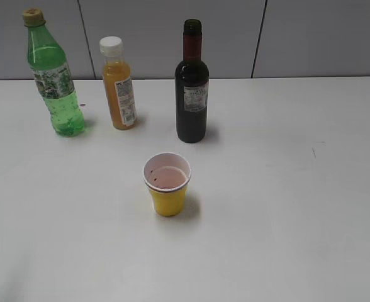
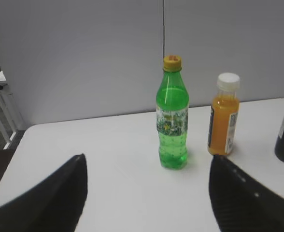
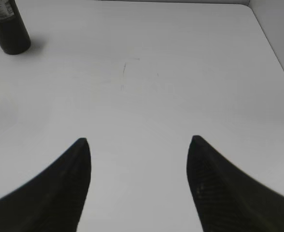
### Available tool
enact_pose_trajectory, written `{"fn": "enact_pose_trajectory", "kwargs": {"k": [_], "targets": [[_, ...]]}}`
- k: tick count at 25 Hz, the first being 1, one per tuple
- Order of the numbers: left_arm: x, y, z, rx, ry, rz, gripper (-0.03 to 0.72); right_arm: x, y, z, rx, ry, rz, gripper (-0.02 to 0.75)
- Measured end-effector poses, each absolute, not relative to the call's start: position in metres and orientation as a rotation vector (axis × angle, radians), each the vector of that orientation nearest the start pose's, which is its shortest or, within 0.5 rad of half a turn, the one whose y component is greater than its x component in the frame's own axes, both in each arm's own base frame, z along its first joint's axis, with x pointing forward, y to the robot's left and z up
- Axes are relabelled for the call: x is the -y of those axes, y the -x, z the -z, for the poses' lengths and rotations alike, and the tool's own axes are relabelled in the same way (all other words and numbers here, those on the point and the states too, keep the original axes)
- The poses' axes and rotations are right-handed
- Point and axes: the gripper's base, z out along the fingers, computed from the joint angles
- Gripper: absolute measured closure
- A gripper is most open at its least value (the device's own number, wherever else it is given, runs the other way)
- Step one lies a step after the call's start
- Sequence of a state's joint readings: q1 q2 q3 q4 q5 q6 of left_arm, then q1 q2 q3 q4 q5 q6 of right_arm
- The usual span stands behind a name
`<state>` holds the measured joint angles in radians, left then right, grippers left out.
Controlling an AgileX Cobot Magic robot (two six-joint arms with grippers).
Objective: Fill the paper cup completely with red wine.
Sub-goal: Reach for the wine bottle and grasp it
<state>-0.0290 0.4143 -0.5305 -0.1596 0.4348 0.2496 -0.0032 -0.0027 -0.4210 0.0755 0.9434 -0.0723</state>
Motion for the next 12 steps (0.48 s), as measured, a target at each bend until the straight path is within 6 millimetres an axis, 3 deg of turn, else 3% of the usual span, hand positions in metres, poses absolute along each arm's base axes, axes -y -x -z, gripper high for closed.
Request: {"fn": "enact_pose_trajectory", "kwargs": {"k": [12], "targets": [[0.01,-0.172,-0.312,-1.746,-0.106,-0.004,0.097,-0.006,-0.008,-0.265,-2.0,0.064,-0.041,0.26]]}}
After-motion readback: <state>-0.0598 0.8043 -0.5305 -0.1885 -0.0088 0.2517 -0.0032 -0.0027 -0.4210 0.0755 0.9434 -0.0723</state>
